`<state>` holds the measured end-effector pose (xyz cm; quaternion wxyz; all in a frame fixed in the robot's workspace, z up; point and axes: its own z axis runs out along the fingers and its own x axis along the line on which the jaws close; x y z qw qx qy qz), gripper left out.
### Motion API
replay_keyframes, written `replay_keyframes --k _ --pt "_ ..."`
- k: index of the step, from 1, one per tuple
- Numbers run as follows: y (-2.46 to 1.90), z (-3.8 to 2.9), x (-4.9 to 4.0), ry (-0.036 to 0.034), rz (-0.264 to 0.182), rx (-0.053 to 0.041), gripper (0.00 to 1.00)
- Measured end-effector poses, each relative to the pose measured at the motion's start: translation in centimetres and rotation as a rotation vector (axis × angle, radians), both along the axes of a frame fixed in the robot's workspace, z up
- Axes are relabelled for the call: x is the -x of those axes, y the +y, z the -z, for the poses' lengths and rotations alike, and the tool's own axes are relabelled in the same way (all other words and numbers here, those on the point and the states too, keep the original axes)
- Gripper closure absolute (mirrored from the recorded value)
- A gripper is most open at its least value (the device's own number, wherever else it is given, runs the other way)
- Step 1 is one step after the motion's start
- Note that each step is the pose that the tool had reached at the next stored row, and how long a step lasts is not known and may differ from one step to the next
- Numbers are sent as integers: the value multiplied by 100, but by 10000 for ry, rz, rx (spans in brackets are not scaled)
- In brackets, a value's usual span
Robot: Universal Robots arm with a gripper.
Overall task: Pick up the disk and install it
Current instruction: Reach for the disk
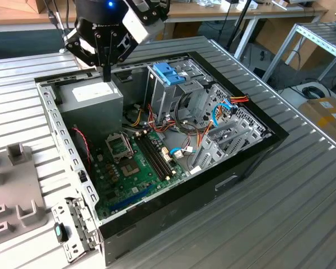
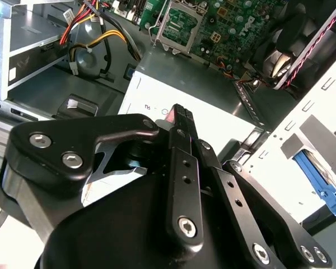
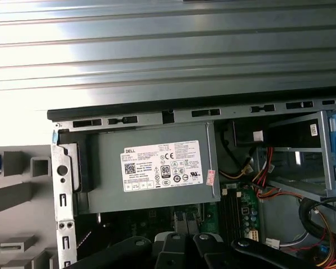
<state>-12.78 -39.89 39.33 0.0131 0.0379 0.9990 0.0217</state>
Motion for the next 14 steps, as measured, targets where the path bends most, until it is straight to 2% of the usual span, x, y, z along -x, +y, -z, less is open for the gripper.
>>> replay_keyframes --k 14 --pt "0 0 55 0 0 1 89"
